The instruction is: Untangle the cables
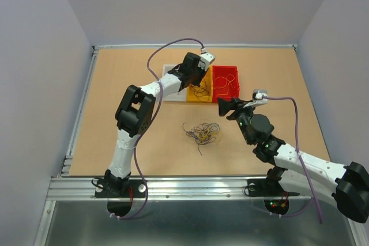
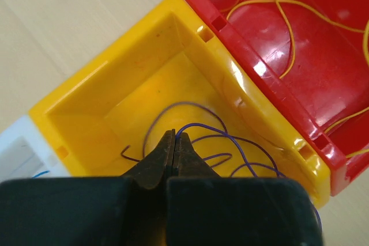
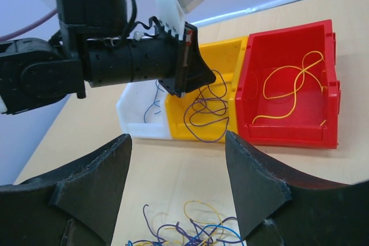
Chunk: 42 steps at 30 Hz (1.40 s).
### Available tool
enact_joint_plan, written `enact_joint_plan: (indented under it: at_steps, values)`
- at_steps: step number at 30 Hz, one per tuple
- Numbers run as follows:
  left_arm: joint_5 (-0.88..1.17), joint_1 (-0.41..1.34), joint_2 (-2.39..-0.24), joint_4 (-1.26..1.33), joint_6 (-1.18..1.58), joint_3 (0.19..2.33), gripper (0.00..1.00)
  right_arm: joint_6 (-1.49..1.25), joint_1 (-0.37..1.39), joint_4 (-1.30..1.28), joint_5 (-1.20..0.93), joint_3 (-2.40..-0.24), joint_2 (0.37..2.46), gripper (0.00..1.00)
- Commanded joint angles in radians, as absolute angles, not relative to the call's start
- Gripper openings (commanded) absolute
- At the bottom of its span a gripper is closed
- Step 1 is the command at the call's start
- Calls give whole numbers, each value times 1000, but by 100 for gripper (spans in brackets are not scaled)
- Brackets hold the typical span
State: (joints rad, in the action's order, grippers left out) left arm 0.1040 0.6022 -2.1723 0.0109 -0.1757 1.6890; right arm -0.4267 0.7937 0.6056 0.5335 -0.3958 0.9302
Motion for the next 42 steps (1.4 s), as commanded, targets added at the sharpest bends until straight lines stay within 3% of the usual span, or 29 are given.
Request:
enact_joint_plan:
  at_steps: [1,13,14,18,19,20,22,24,38,42]
  values:
    - [156,603,-2213,-23,-144,1749,0,-440,799,612,569,-423,934,71]
    - [115,601,-2082,31,-146,1707,16,-445,798,601,574,-426,930,71]
    - [114,601,-2074,32,-146,1707,25,-445,799,601,574,-426,930,71]
    - [94,600,-2046,37,-159,1707,37,-445,798,600,577,-429,933,71]
    - [94,598,-2034,38,-164,1703,44,-445,798,600,575,-430,934,71]
    - [94,597,-2026,38,-169,1697,58,-445,799,598,575,-430,936,71]
    - [97,595,-1996,38,-173,1675,69,-445,799,600,577,-431,933,71]
    - [107,595,-1959,37,-181,1645,74,-445,799,598,575,-430,931,71]
    - [258,612,-1789,-97,-318,1401,77,-443,798,588,580,-428,907,71]
    - [253,612,-1822,-94,-330,1397,72,-442,798,588,584,-430,908,71]
